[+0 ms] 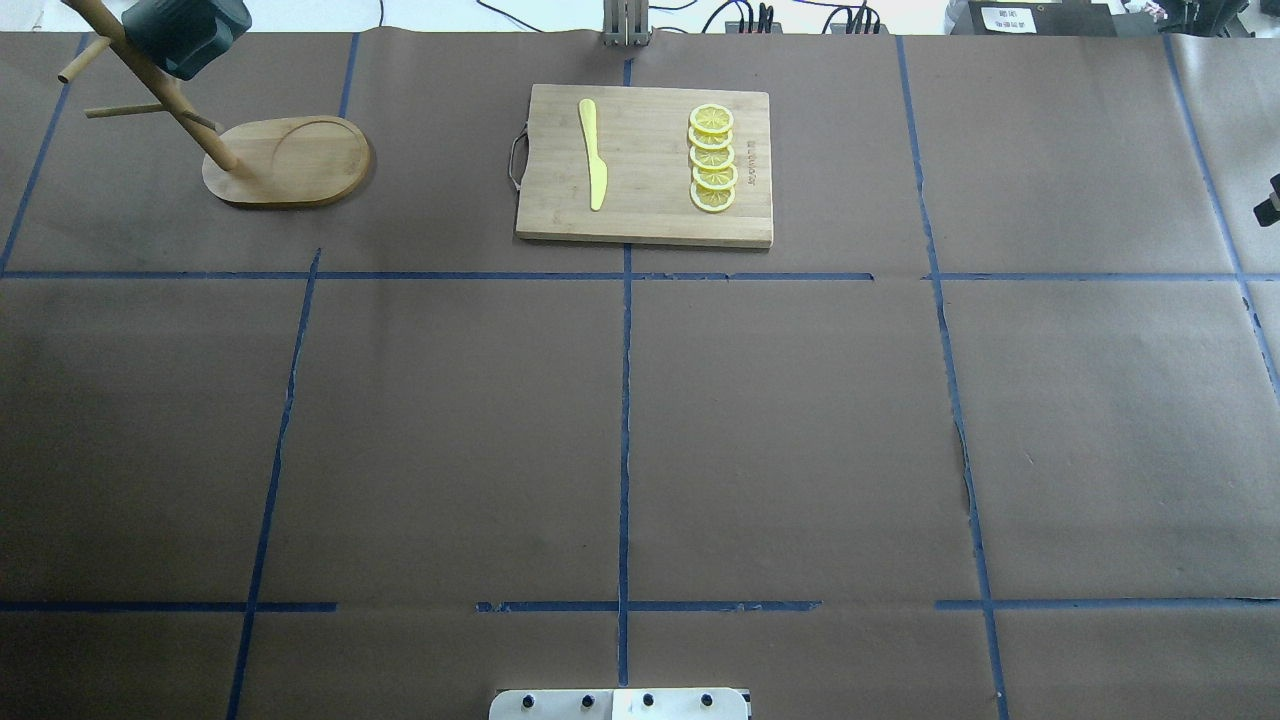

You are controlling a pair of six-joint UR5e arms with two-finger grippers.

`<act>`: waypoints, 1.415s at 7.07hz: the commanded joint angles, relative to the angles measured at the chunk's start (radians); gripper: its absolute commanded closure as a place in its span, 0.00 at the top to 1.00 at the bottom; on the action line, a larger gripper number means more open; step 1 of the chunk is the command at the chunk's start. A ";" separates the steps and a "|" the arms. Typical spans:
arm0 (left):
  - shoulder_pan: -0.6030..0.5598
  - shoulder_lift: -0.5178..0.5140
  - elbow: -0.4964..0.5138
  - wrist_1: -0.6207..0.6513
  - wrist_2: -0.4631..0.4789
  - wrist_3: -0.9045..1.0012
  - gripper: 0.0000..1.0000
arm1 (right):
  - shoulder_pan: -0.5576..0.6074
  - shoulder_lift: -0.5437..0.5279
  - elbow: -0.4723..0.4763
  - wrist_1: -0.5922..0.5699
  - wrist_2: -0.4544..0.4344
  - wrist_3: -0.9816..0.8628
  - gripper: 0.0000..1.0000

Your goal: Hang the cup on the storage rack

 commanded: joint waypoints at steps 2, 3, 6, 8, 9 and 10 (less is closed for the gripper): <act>-0.002 -0.011 0.033 -0.022 0.002 -0.003 1.00 | 0.055 -0.120 -0.003 0.004 0.034 -0.093 1.00; -0.002 -0.013 0.033 -0.021 0.003 -0.005 1.00 | 0.095 -0.155 -0.017 0.004 0.032 -0.174 1.00; -0.002 -0.013 0.033 -0.022 0.003 -0.003 1.00 | 0.149 -0.161 -0.106 0.004 0.016 -0.305 1.00; -0.002 -0.013 0.032 -0.022 0.003 -0.002 1.00 | 0.181 -0.163 -0.106 0.004 0.005 -0.301 1.00; -0.002 -0.013 0.033 -0.022 0.003 0.000 1.00 | 0.201 -0.161 -0.124 0.004 0.005 -0.296 1.00; -0.003 -0.011 0.033 -0.022 0.003 0.001 1.00 | 0.221 -0.161 -0.138 0.004 0.005 -0.296 1.00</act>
